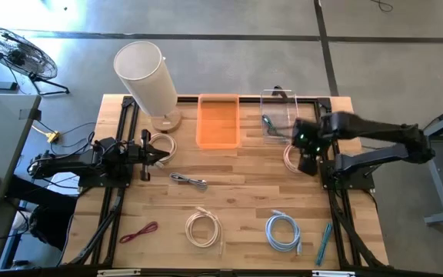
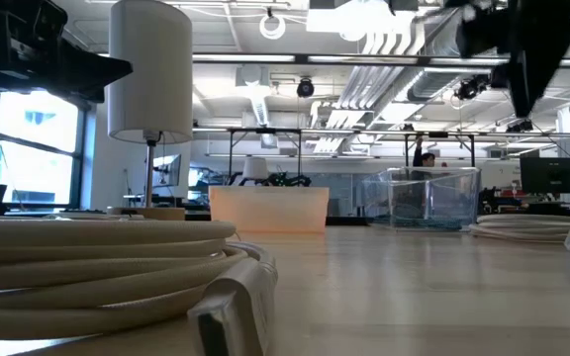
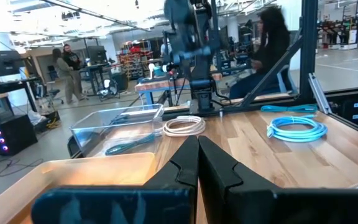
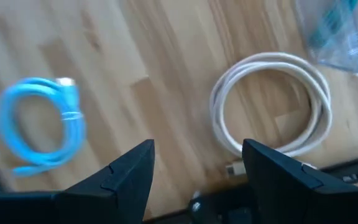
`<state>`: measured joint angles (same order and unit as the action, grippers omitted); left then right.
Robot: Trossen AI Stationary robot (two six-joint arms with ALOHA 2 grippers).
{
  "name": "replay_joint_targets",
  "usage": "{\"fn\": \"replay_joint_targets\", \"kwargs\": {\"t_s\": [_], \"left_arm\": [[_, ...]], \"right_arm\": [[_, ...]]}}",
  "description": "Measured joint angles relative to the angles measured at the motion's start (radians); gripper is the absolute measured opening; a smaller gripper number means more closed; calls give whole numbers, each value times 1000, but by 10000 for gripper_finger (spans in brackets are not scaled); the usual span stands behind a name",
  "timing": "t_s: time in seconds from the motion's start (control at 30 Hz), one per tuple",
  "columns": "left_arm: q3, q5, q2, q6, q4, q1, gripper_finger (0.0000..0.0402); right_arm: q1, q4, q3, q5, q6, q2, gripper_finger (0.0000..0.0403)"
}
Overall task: Pick & Place USB Port
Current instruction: Put the top right light brown HDMI cable into the orange bin
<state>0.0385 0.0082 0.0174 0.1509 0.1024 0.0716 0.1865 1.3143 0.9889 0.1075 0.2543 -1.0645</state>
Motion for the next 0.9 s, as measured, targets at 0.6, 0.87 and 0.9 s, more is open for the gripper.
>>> {"fn": "replay_joint_targets", "kwargs": {"t_s": [0.6, 0.87, 0.9], "left_arm": [[0, -3, 0, -1, 0, 0, 0], [0, -3, 0, -1, 0, 0, 0], [0, -3, 0, -1, 0, 0, 0]], "right_arm": [[-17, -423, -375, -153, 89, -83, 236], [-13, -531, -433, -171, 145, -82, 236], [-10, -548, -445, -169, 153, -82, 236]]}}
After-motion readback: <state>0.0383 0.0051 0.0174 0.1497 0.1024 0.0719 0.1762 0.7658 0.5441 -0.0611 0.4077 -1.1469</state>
